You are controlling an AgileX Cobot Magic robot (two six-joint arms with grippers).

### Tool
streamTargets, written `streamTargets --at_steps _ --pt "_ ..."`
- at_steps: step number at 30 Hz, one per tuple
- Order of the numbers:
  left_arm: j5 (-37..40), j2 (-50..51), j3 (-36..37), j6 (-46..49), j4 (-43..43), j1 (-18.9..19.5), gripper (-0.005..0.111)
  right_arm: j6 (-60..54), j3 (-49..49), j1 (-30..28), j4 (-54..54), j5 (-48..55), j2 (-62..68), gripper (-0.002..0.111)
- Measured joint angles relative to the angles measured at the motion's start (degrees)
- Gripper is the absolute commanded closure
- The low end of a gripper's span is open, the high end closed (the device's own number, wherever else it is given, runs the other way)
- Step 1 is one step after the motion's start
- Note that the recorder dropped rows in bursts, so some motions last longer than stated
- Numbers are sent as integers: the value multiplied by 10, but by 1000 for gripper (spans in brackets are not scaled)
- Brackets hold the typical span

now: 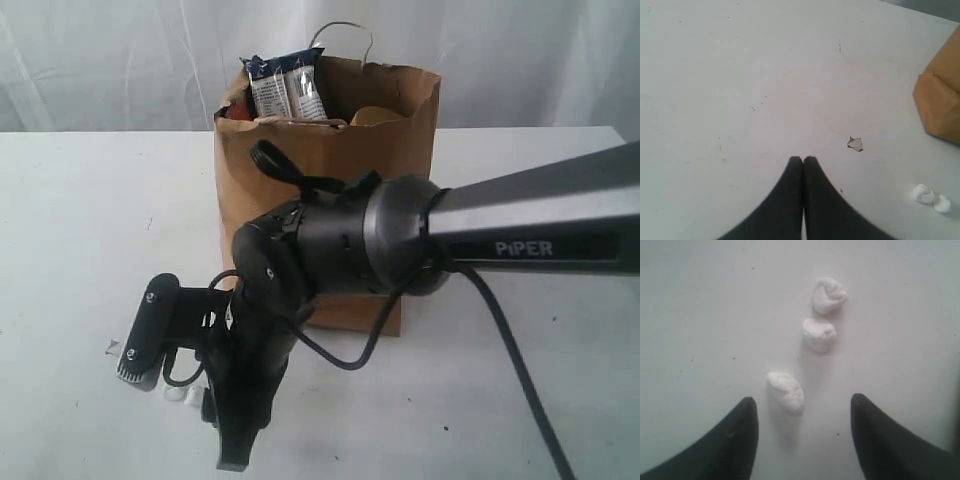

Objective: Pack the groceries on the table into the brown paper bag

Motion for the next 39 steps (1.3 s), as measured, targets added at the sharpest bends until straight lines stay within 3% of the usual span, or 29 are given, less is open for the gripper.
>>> streamTargets --at_steps 5,16,19,28,34,39 --pt "0 0 0 0 0 0 107 0 0 0 27 1 28 59" --pt "0 0 0 0 0 0 107 0 0 0 41 6 40 100" --pt "0 0 0 0 0 0 107 0 0 0 41 20 36 106" --pt "0 0 0 0 0 0 107 23 0 0 69 114 -49 107" --pt "0 0 0 0 0 0 107 33 0 0 200 163 -159 107" --pt "0 0 0 0 0 0 107 28 0 0 297 134 -247 107"
